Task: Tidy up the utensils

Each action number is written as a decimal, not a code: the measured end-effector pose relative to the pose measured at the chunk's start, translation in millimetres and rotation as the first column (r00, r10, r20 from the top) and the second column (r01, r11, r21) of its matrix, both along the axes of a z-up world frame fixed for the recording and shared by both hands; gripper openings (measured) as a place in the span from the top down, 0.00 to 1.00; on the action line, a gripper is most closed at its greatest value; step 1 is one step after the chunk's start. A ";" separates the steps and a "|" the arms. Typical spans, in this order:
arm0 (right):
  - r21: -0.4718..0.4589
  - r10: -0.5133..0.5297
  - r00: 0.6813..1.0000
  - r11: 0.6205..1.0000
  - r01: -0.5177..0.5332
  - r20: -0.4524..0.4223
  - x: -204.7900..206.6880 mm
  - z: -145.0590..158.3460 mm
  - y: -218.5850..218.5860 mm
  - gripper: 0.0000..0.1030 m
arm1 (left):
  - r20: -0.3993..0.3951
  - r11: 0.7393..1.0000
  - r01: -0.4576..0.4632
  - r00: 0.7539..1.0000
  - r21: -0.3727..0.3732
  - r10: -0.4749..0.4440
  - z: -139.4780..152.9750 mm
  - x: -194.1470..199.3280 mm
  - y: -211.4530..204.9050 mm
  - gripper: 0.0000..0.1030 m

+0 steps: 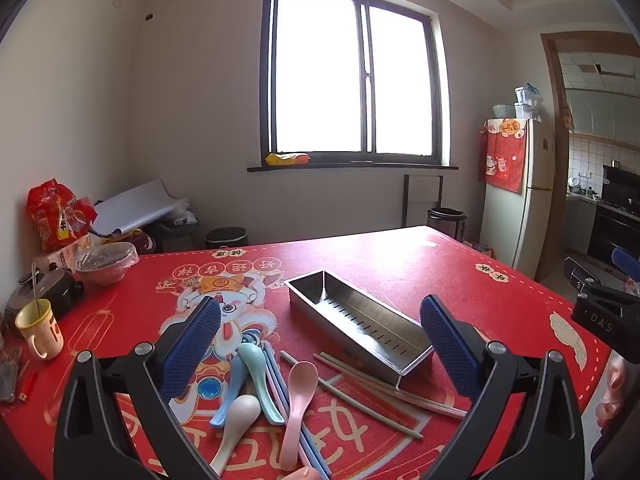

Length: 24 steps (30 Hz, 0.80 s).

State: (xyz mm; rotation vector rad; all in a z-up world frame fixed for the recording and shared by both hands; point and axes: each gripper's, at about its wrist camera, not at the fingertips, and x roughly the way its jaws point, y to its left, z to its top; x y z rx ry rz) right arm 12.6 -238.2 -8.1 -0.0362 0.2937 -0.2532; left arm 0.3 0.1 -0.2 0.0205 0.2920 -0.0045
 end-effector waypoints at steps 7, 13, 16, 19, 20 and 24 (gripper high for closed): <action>0.003 -0.002 1.000 1.000 0.002 0.003 0.7 0.3 -1.2 0.14 | 0.007 1.000 -0.004 1.000 0.011 0.004 2.5 -1.3 -5.2 0.05; 0.005 -0.008 1.000 1.000 0.008 0.016 1.7 0.5 -7.6 0.14 | 0.004 1.000 0.004 1.000 0.017 -0.004 2.6 -0.4 -3.7 0.05; -0.001 -0.016 1.000 1.000 0.016 0.021 1.1 1.9 -11.8 0.14 | 0.006 1.000 0.003 1.000 0.018 -0.003 3.2 -0.7 -4.3 0.05; -0.006 -0.024 0.999 1.000 0.024 0.028 1.1 1.9 -5.1 0.14 | 0.006 1.000 0.006 1.000 0.018 -0.006 4.4 -0.3 -4.7 0.05; -0.004 -0.024 0.999 1.000 0.025 0.027 1.1 2.4 -5.5 0.14 | 0.007 1.000 0.006 1.000 0.020 -0.006 5.4 -1.1 -4.7 0.05; -0.002 -0.026 0.999 1.000 0.026 0.025 1.5 2.6 -6.2 0.14 | 0.007 1.000 0.006 1.000 0.021 -0.006 5.5 -1.0 -5.0 0.05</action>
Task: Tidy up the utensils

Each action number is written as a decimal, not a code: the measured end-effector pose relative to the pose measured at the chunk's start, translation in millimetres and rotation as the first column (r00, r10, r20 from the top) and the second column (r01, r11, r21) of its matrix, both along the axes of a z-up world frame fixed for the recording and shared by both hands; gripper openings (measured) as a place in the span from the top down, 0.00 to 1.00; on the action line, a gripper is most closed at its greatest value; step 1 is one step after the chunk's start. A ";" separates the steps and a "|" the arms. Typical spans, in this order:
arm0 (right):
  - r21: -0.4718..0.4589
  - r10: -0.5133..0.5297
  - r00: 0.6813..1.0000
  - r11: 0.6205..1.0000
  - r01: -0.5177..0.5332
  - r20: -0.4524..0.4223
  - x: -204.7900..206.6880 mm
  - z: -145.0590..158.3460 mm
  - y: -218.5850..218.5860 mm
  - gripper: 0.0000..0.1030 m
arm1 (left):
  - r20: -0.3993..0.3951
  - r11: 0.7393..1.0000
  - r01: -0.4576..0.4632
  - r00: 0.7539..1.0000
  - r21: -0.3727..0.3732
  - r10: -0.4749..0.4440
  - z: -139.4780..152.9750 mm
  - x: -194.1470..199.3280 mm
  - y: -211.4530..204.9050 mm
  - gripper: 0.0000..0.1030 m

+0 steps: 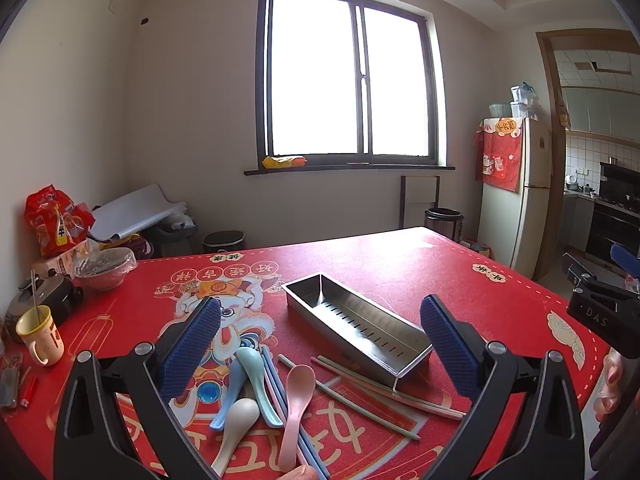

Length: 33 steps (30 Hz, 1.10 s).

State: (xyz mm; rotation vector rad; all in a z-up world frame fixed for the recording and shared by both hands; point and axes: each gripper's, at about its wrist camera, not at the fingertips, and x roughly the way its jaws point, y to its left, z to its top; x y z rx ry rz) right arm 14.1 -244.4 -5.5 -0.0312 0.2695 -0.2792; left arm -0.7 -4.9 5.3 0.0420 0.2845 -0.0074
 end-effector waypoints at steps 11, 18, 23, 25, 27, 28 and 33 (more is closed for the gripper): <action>-0.001 0.000 1.000 1.000 0.000 -0.003 1.0 -2.2 2.3 0.14 | 0.002 1.000 0.003 1.000 -0.004 -0.003 1.4 -0.6 1.1 0.05; 0.002 -0.002 1.000 1.000 0.002 -0.005 0.7 -2.1 0.8 0.14 | 0.004 1.000 0.006 1.000 -0.003 -0.006 1.8 -2.0 0.7 0.05; 0.004 -0.001 1.000 1.000 0.001 -0.007 0.5 -2.6 -0.4 0.14 | 0.004 1.000 0.006 1.000 -0.003 -0.006 1.7 -1.9 0.6 0.05; 0.004 -0.003 1.000 1.000 0.003 -0.008 0.5 -2.8 -0.4 0.14 | 0.004 1.000 0.006 1.000 -0.002 -0.006 1.3 -2.0 0.6 0.05; 0.003 -0.004 1.000 1.000 0.004 -0.008 0.5 -3.2 -0.1 0.14 | 0.004 1.000 0.007 1.000 -0.003 -0.007 1.7 -2.1 0.6 0.05; 0.003 -0.003 1.000 1.000 0.003 -0.009 0.4 -3.3 -0.1 0.14 | 0.004 1.000 0.007 1.000 -0.003 -0.007 1.2 -2.0 0.7 0.05; 0.002 -0.004 1.000 1.000 0.004 -0.009 1.3 -3.1 0.6 0.14 | 0.004 1.000 0.007 1.000 -0.002 -0.007 1.1 -2.0 0.4 0.05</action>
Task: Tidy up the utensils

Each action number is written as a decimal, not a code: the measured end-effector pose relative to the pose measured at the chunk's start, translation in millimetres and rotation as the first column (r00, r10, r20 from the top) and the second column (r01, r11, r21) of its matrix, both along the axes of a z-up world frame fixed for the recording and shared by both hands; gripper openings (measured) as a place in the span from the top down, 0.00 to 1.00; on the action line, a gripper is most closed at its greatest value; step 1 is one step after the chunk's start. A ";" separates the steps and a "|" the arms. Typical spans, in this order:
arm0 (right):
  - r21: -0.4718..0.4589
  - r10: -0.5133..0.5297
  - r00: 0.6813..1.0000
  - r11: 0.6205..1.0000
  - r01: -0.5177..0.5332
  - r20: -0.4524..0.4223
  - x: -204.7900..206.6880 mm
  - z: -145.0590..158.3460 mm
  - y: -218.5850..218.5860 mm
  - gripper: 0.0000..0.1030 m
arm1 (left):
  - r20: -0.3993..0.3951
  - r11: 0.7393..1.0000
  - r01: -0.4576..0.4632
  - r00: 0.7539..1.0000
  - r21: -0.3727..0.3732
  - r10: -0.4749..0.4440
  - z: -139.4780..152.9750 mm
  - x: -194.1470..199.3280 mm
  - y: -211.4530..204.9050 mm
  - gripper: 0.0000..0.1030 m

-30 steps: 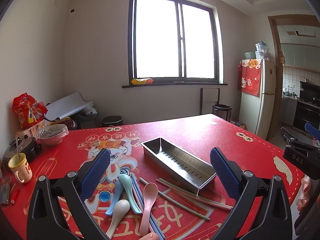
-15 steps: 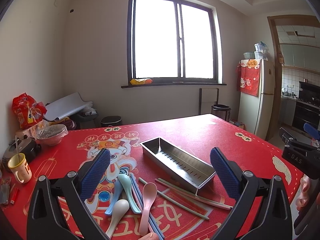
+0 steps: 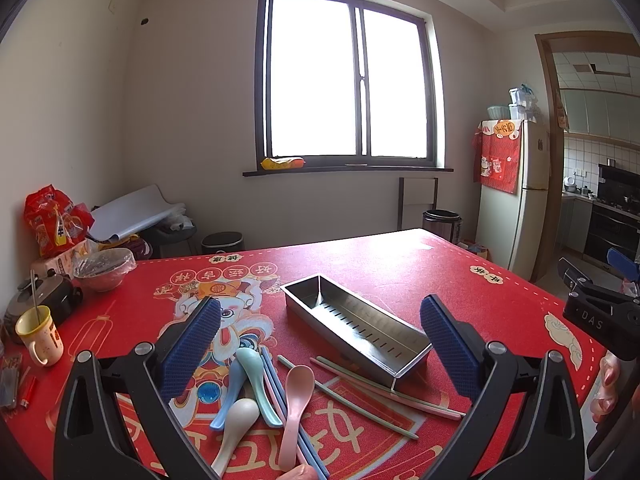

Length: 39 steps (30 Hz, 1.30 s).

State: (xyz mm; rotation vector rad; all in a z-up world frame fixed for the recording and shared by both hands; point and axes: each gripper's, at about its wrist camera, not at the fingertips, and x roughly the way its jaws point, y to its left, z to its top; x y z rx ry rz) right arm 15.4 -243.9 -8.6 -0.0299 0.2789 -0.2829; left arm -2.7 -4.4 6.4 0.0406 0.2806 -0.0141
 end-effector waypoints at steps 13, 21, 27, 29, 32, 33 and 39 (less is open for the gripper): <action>0.004 -0.002 1.000 1.000 0.002 -0.003 -1.7 -3.0 -0.6 0.14 | 0.000 1.000 0.000 1.000 0.000 0.000 0.3 -0.1 0.0 0.05; 0.004 -0.004 1.000 1.000 0.004 -0.009 -1.0 -1.7 -1.7 0.14 | 0.000 1.000 0.000 1.000 -0.001 0.000 0.5 -0.5 0.0 0.05; 0.004 -0.002 1.000 1.000 0.002 -0.011 -1.1 -2.3 -1.9 0.14 | 0.000 1.000 0.000 1.000 -0.001 0.000 0.0 -0.4 0.2 0.05; 0.005 -0.002 1.000 1.000 0.002 -0.012 -0.5 -2.2 -1.7 0.14 | 0.000 1.000 0.000 1.000 -0.001 0.000 -0.4 -0.8 0.0 0.05; 0.009 0.000 1.000 1.000 0.000 -0.016 -0.3 -3.2 -1.9 0.14 | 0.000 1.000 0.000 1.000 -0.004 0.000 -0.3 -1.3 0.0 0.05; 0.012 0.003 1.000 1.000 -0.003 -0.018 -0.1 -3.7 -2.3 0.14 | -0.002 1.000 0.001 1.000 -0.007 -0.001 0.0 -1.7 0.2 0.05; 0.063 0.056 0.998 0.997 -0.054 -0.031 4.7 -7.9 -5.7 0.14 | -0.015 1.000 0.018 1.000 -0.022 -0.019 -1.0 -0.3 3.9 0.05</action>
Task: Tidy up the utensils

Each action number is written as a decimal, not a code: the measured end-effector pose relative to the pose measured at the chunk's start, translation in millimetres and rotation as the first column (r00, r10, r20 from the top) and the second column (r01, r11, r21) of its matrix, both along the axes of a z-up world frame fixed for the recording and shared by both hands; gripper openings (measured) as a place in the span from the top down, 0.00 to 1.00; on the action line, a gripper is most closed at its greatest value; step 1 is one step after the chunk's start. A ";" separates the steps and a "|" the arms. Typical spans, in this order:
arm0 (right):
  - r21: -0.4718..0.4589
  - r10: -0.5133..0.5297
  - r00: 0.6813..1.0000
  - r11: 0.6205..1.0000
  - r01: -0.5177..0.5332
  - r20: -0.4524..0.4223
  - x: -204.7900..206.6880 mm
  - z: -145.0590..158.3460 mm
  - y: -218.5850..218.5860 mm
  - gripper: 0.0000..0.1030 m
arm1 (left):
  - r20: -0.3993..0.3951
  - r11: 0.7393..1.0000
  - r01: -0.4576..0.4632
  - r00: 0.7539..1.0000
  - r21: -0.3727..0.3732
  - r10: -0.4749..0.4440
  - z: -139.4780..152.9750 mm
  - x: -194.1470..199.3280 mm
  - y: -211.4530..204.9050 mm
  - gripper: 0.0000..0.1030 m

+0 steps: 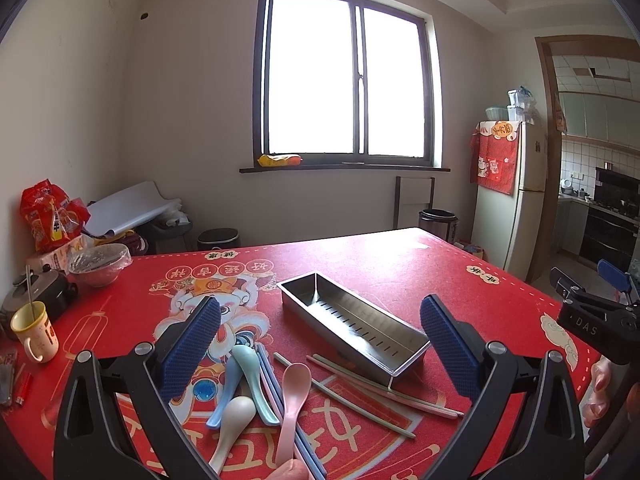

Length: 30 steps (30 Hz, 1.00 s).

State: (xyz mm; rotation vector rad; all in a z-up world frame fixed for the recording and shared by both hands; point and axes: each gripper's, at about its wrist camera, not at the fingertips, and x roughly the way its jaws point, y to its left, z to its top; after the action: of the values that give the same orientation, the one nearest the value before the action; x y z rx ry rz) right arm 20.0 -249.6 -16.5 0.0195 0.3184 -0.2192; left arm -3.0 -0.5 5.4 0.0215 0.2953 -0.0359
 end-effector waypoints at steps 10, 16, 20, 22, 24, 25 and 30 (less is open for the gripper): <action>0.136 0.202 0.979 0.971 -0.196 -0.034 26.0 -23.1 5.1 0.14 | -0.054 0.998 -0.055 0.997 -0.008 0.055 -10.3 10.3 41.8 0.05; 0.151 0.290 0.957 0.947 -0.282 -0.032 42.6 -35.7 24.1 0.14 | -0.055 0.992 -0.128 0.990 0.023 0.129 -20.0 11.9 69.6 0.05; 0.182 0.355 0.933 0.923 -0.340 -0.059 58.3 -45.1 37.6 0.14 | -0.085 0.985 -0.165 0.982 0.050 0.169 -31.6 12.3 89.4 0.05; 0.204 0.392 0.917 0.906 -0.371 -0.072 65.9 -50.3 46.5 0.14 | -0.097 0.980 -0.186 0.976 0.070 0.193 -38.2 11.9 98.9 0.05; 0.202 0.420 0.903 0.896 -0.396 -0.092 71.9 -54.6 57.3 0.14 | -0.139 0.978 -0.192 0.970 0.079 0.202 -45.8 14.2 108.8 0.05; 0.203 0.437 0.893 0.889 -0.410 -0.109 75.6 -56.0 62.8 0.14 | -0.159 0.978 -0.193 0.966 0.081 0.203 -50.1 14.9 113.5 0.05; 0.253 0.489 0.852 0.862 -0.439 -0.188 93.5 -64.2 78.9 0.14 | -0.225 0.978 -0.187 0.953 0.088 0.202 -69.7 18.9 129.7 0.05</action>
State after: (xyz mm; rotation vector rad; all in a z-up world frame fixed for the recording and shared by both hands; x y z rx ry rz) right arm 113.6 -170.7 -80.6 0.1153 0.5831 0.3029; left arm 15.9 129.2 -64.3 0.0536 0.5327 0.1686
